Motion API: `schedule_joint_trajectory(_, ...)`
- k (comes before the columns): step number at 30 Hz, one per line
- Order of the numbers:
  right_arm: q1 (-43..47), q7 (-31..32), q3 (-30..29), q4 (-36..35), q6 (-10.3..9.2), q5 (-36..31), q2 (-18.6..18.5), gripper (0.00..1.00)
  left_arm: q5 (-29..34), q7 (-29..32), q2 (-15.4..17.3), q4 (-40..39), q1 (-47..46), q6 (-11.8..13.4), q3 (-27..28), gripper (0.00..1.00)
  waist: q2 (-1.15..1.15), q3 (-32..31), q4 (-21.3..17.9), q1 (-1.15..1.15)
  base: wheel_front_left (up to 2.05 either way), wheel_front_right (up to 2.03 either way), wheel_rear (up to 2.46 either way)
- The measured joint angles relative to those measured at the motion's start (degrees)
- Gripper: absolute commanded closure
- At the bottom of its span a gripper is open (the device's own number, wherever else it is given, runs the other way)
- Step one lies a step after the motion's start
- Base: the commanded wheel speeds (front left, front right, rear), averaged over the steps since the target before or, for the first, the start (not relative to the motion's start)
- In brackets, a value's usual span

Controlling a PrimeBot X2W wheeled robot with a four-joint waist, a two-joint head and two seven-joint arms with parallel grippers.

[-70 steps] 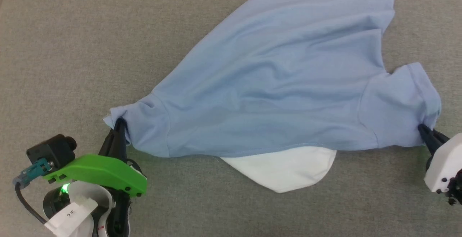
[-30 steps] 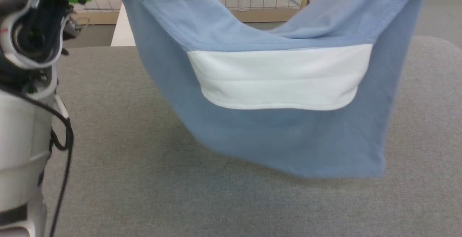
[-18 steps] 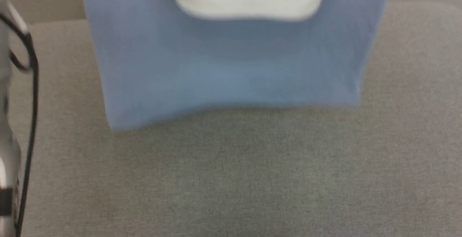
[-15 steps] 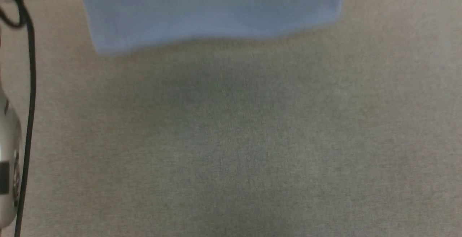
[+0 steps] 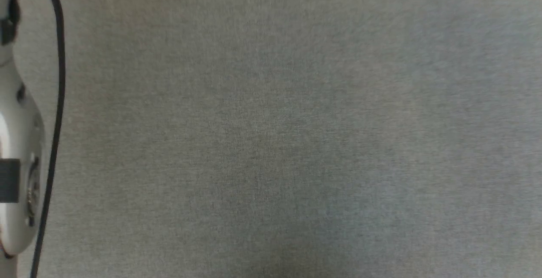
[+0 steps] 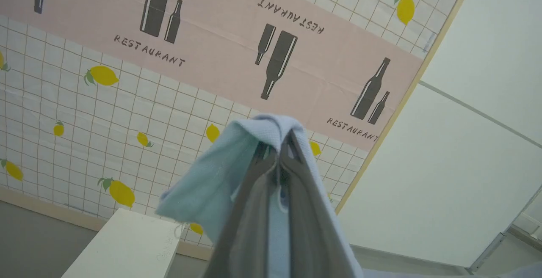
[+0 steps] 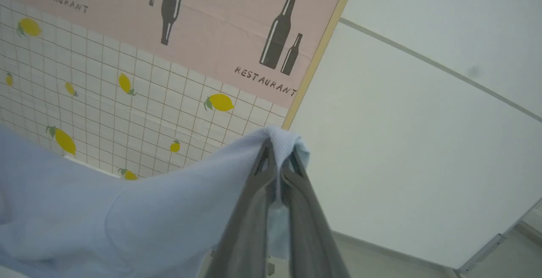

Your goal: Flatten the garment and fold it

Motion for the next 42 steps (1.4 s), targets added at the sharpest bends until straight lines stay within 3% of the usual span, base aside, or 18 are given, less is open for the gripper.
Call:
schedule_joint_trajectory(6, 3.5, -3.0, 3.1, 2.2, 0.00, 3.8, -2.3, 1.00, -3.4, -0.9, -0.1, 1.6, 5.5, -4.2, 0.7, 1.00, 0.00, 3.7, 0.6, 0.00, 0.00, 0.00, 0.00)
schedule_joint_trajectory(11, 8.4, -4.0, 4.9, -0.6, 0.01, 10.2, -4.4, 1.00, -6.3, 1.2, -0.1, -1.6, 11.2, -5.8, 0.8, 1.00, 0.00, 3.4, 1.1, 0.01, 0.00, 0.00, 0.00)
schedule_joint_trajectory(17, 19.8, -2.9, 3.9, -9.6, 0.01, 17.5, -7.8, 1.00, -11.1, 6.1, 0.1, -11.3, 23.5, -5.1, 2.4, 1.00, 0.00, 0.0, 1.2, 0.00, 0.00, 0.00, 0.00)
schedule_joint_trajectory(24, 40.5, 1.3, -3.4, -22.0, 0.00, 21.5, -9.0, 1.00, -12.1, 11.1, 5.1, -25.0, 43.3, -2.3, 1.6, 1.00, 0.00, -5.8, 1.2, -0.01, 0.00, 0.00, 0.00)
schedule_joint_trajectory(32, 63.7, 6.0, -13.4, -36.1, 0.00, 21.6, -3.0, 1.00, -12.7, 12.2, 8.3, -39.7, 67.2, 1.1, 1.4, 1.00, 0.00, -12.2, 1.3, -0.01, 0.00, 0.00, 0.00)
schedule_joint_trajectory(38, 78.3, 8.5, -19.1, -43.0, 0.00, 20.5, 3.8, 1.00, -11.8, 12.0, 11.2, -45.0, 82.4, 1.6, -0.6, 1.00, 0.00, -16.2, 1.5, -0.01, 0.00, 0.00, 0.00)
schedule_joint_trajectory(42, 87.8, 11.1, -22.0, -45.9, 0.00, 20.2, 8.1, 1.00, -11.5, 12.0, 13.1, -46.7, 90.8, 0.0, -3.3, 1.00, 0.00, -18.7, 1.9, -0.01, 0.00, 0.00, 0.00)
